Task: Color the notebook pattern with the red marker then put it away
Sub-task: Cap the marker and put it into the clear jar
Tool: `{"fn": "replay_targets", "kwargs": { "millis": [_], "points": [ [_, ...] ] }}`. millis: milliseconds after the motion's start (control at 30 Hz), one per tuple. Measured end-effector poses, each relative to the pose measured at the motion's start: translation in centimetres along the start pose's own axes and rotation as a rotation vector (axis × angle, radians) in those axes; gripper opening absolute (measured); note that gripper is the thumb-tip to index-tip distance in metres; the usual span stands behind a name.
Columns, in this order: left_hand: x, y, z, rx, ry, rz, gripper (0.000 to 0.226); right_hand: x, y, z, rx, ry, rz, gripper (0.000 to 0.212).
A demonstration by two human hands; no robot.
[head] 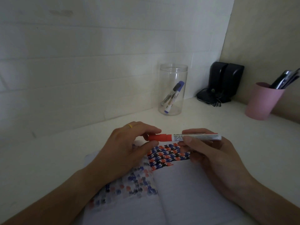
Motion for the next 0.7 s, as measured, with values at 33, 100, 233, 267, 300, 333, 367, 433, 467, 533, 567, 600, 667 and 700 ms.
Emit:
{"fn": "replay_targets", "kwargs": {
  "millis": [33,100,233,267,300,333,367,433,467,533,567,600,667,700],
  "points": [
    [0.0,0.2,0.1,0.007,0.006,-0.007,0.028,0.0,-0.1,-0.1,0.011,-0.012,0.009,0.028],
    [0.1,0.7,0.2,0.018,0.016,-0.032,0.028,0.2,-0.3,-0.2,0.042,-0.03,0.027,0.029],
    [0.2,1.4,0.5,0.009,0.038,-0.095,0.028,0.3,-0.2,-0.1,0.061,-0.045,0.047,0.029],
    [0.3,1.5,0.5,-0.001,0.04,-0.112,0.029,0.2,-0.1,0.0,0.059,-0.044,0.044,0.029],
    [0.3,1.7,0.6,-0.006,0.045,-0.128,0.028,0.3,0.0,0.1,0.056,-0.046,0.039,0.029],
    [0.4,1.8,0.6,-0.003,0.051,-0.141,0.026,0.3,0.0,0.1,0.056,-0.048,0.036,0.029],
    [0.4,1.9,0.6,0.003,0.055,-0.156,0.025,0.3,0.1,0.1,0.057,-0.049,0.033,0.03],
    [0.6,2.1,0.7,-0.003,0.059,-0.201,0.025,0.2,0.2,0.2,0.06,-0.046,0.031,0.036],
    [0.6,2.3,0.7,-0.014,0.058,-0.227,0.025,0.2,0.3,0.2,0.056,-0.042,0.03,0.039],
    [0.7,2.6,0.6,-0.035,0.064,-0.267,0.026,0.2,0.3,0.2,0.056,-0.038,0.036,0.039],
    [0.8,2.7,0.5,-0.048,0.068,-0.283,0.026,0.2,0.3,0.2,0.056,-0.037,0.04,0.036],
    [0.8,2.9,0.3,-0.062,0.071,-0.301,0.026,0.3,0.2,0.1,0.057,-0.039,0.047,0.032],
    [0.9,3.1,0.1,-0.086,0.07,-0.332,0.024,0.3,0.1,0.0,0.049,-0.043,0.052,0.027],
    [0.9,3.1,0.0,-0.09,0.064,-0.336,0.024,0.3,0.1,0.0,0.04,-0.04,0.046,0.026]
  ]
}}
Point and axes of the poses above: each hand's wrist, its own x-axis away from the middle knuckle, its own z-axis out of the back of the hand, y = z × x, the point moved 4 cm from there along -x, towards the middle knuckle, and after that the axes turned 8 degrees about x, right-handed, at the moved point
